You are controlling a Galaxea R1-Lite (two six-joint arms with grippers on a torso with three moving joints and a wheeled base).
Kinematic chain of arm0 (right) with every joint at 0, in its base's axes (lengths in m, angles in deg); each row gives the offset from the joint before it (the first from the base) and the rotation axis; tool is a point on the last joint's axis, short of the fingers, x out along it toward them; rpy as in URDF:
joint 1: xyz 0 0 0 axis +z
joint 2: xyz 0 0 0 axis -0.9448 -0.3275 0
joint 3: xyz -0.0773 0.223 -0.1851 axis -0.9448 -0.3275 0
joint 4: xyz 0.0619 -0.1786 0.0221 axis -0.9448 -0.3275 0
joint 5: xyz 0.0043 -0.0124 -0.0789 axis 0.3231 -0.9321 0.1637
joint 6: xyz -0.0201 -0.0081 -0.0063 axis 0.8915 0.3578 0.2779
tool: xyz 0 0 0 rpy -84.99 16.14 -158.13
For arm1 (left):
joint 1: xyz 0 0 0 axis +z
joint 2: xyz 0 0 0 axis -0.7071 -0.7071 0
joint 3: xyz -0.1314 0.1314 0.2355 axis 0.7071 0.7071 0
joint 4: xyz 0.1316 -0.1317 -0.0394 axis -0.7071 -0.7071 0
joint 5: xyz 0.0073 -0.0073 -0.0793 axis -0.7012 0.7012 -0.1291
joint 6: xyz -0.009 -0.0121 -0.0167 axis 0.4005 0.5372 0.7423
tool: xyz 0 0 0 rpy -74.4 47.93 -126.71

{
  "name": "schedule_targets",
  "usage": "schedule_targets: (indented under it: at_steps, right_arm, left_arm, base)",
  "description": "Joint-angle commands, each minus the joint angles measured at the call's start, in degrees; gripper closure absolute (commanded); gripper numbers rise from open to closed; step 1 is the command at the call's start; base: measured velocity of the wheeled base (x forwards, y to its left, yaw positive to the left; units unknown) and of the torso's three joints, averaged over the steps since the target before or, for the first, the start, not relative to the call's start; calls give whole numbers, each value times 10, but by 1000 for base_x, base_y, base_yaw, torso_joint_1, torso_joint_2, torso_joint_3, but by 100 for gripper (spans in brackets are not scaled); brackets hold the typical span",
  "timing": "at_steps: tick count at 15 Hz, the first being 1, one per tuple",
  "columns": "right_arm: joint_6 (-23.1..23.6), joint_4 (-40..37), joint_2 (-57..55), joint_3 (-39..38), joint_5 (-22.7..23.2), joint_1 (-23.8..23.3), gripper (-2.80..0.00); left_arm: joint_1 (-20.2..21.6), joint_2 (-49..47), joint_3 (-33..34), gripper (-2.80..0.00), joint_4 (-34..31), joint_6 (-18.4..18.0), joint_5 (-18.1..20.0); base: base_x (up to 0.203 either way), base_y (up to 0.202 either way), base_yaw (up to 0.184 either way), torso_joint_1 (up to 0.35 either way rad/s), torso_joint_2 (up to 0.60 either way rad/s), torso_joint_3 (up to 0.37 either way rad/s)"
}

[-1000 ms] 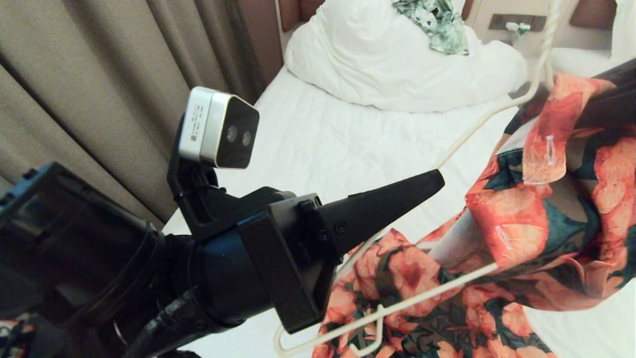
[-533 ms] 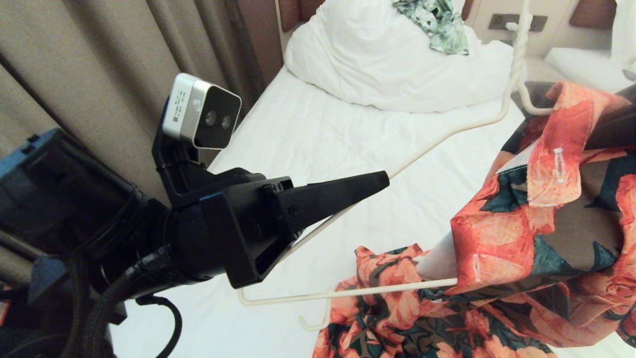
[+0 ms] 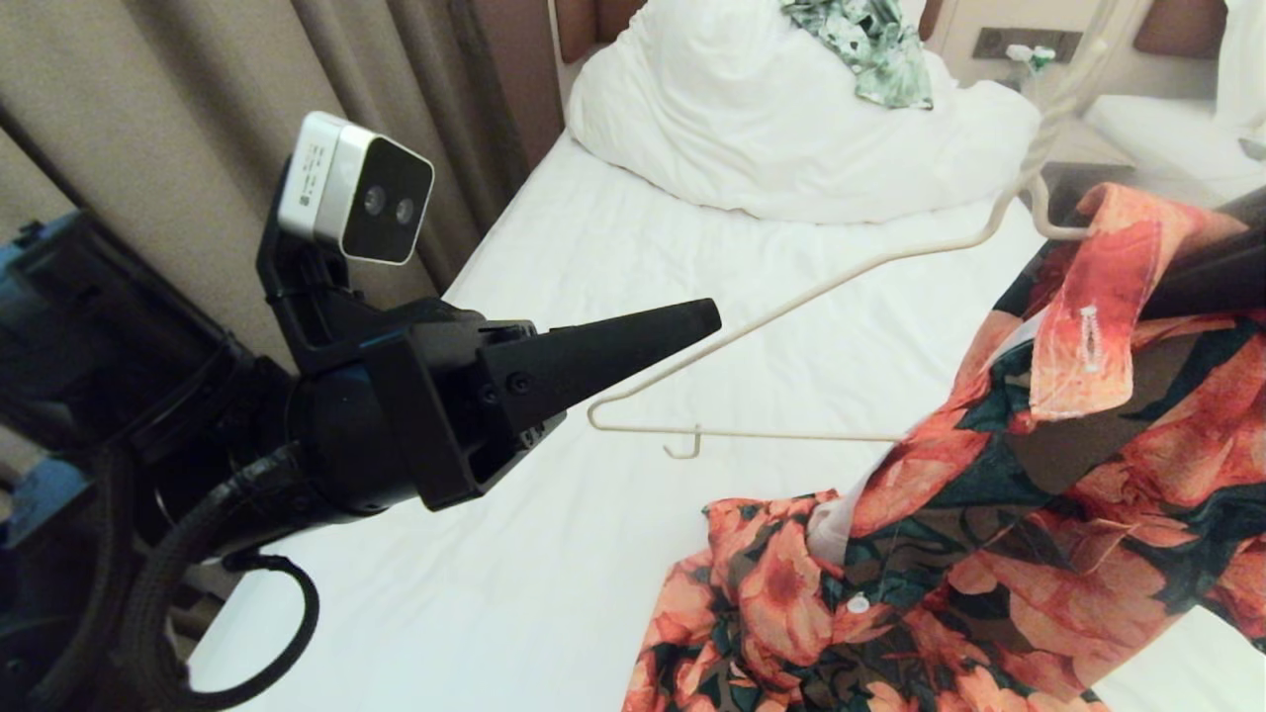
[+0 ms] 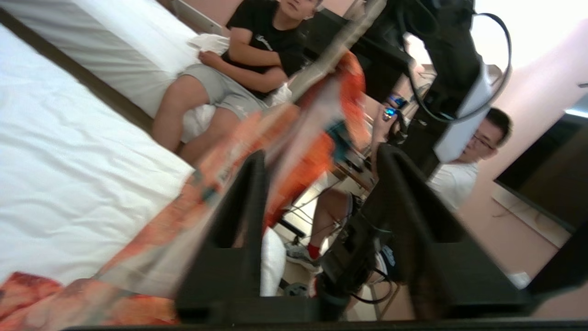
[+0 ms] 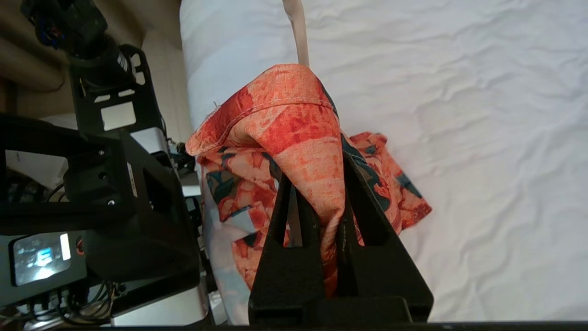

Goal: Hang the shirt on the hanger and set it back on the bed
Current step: Hook the other side of the shirt onto the hanger

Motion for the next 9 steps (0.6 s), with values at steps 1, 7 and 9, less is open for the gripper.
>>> schedule_targets:
  at_steps: [1, 7, 9]
  right_arm:
    - [1, -3, -3, -9, 2, -2, 0]
    - [1, 2, -3, -48, 2, -41, 0]
    - [1, 10, -9, -64, 10, -71, 0]
  left_arm:
    - [19, 0, -3, -280, 5, 2, 9]
    - [103, -54, -31, 0, 4, 3, 55]
    - [104, -69, -39, 0, 3, 3, 55]
  base:
    - [0, 0, 0, 0, 0, 0]
    - [0, 0, 0, 0, 0, 0]
    - [0, 0, 0, 0, 0, 0]
